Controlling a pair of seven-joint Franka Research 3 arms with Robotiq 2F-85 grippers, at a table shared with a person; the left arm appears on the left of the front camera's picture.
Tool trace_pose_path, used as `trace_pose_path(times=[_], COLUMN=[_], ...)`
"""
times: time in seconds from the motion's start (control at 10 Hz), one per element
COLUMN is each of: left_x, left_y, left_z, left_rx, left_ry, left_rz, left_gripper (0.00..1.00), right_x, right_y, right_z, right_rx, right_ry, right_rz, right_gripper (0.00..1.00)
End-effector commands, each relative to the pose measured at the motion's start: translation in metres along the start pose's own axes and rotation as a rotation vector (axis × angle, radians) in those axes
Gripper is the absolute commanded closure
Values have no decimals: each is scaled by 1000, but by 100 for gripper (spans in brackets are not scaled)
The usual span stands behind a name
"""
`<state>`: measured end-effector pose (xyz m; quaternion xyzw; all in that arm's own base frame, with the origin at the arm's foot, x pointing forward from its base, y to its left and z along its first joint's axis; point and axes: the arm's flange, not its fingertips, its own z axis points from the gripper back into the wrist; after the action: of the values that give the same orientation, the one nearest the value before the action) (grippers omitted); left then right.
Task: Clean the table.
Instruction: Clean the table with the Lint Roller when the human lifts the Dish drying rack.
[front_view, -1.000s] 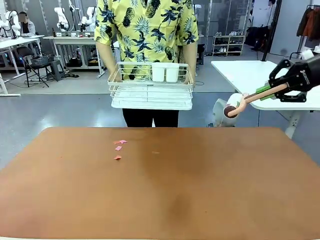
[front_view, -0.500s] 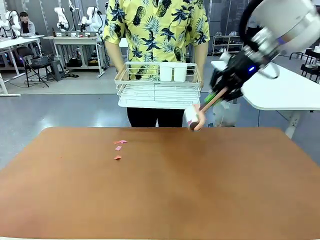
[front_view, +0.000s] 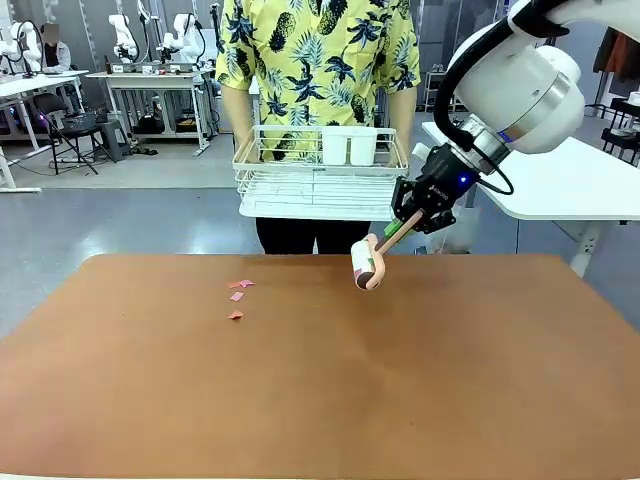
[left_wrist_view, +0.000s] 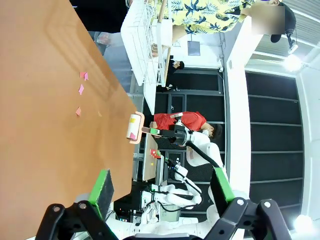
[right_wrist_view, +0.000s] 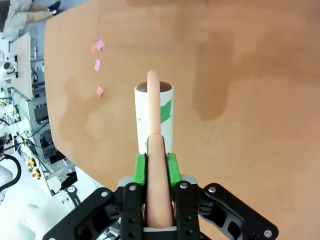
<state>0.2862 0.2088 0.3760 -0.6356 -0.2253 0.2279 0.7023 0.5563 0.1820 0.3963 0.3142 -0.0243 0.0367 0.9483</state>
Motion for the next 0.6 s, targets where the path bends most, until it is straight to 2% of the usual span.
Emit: trace_pose_path(times=[0.0, 0.5], left_x=[-2, -2], left_y=[-1, -1], left_z=[4, 4], left_rx=[-6, -6], left_ry=[13, 13], left_rz=[-22, -22], left_gripper=[0, 0], right_x=[-2, -3], right_y=[2, -1], right_z=[-5, -6], right_rx=[1, 5], right_ry=[41, 35], right_rz=[9, -1], right_gripper=[79, 79])
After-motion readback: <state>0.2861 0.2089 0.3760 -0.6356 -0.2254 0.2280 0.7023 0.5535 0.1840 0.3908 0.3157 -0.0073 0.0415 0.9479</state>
